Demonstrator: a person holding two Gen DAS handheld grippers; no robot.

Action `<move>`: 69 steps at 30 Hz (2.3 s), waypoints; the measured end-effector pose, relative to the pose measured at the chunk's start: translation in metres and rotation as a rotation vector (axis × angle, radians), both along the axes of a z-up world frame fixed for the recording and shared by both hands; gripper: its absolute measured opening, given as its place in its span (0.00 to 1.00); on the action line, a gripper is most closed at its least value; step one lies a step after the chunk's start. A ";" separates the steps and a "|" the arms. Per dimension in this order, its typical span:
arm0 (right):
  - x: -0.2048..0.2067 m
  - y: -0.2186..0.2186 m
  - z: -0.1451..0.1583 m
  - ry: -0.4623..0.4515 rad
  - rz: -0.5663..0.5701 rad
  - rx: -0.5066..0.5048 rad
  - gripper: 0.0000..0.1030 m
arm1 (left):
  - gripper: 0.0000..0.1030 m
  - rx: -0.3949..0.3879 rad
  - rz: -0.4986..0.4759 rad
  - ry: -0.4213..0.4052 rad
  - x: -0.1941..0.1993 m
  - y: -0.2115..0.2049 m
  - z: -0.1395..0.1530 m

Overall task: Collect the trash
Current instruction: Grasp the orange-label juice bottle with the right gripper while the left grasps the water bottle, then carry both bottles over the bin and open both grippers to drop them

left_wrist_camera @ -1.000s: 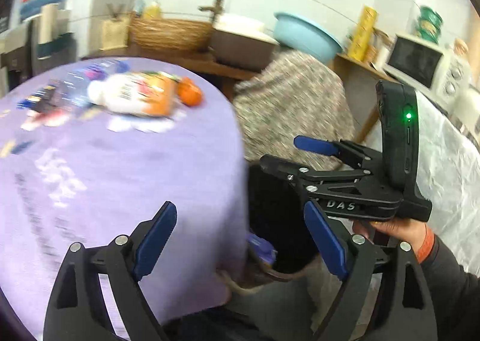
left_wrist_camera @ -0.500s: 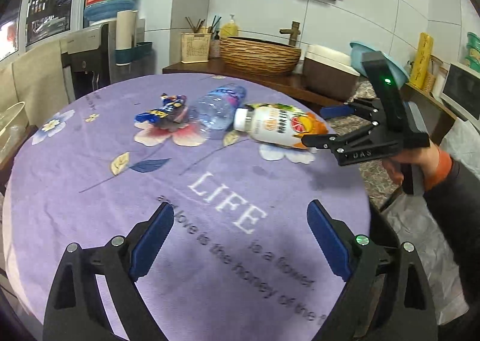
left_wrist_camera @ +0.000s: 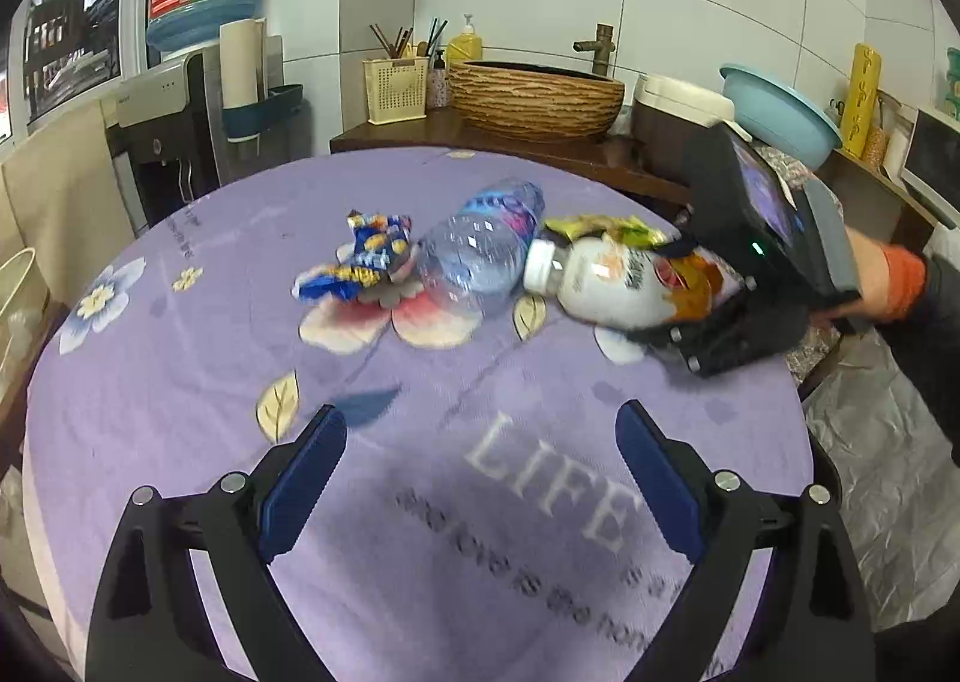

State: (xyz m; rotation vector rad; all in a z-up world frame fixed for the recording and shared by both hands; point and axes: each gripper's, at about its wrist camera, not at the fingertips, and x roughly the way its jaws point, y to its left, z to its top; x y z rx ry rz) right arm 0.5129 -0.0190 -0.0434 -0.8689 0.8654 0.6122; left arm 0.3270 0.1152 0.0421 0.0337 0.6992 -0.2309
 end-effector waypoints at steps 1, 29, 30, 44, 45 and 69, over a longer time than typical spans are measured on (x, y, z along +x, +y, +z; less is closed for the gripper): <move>-0.001 -0.002 0.001 0.002 -0.005 0.017 0.60 | 0.88 -0.003 -0.006 -0.001 0.010 0.002 0.005; -0.099 -0.075 0.001 0.140 -0.202 0.530 0.60 | 0.69 0.383 -0.201 0.330 0.204 -0.089 -0.043; -0.100 -0.076 0.001 0.139 -0.211 0.542 0.60 | 0.68 0.384 -0.199 0.323 0.201 -0.089 -0.043; -0.153 -0.104 0.016 0.073 -0.270 0.725 0.60 | 0.67 0.085 -0.109 0.123 0.093 -0.055 -0.015; -0.161 -0.111 0.018 0.055 -0.288 0.740 0.60 | 0.67 0.067 -0.101 0.097 0.075 -0.051 -0.012; -0.216 -0.267 -0.146 -0.005 -0.858 0.597 0.60 | 0.67 -0.228 -0.315 0.054 -0.076 -0.197 -0.045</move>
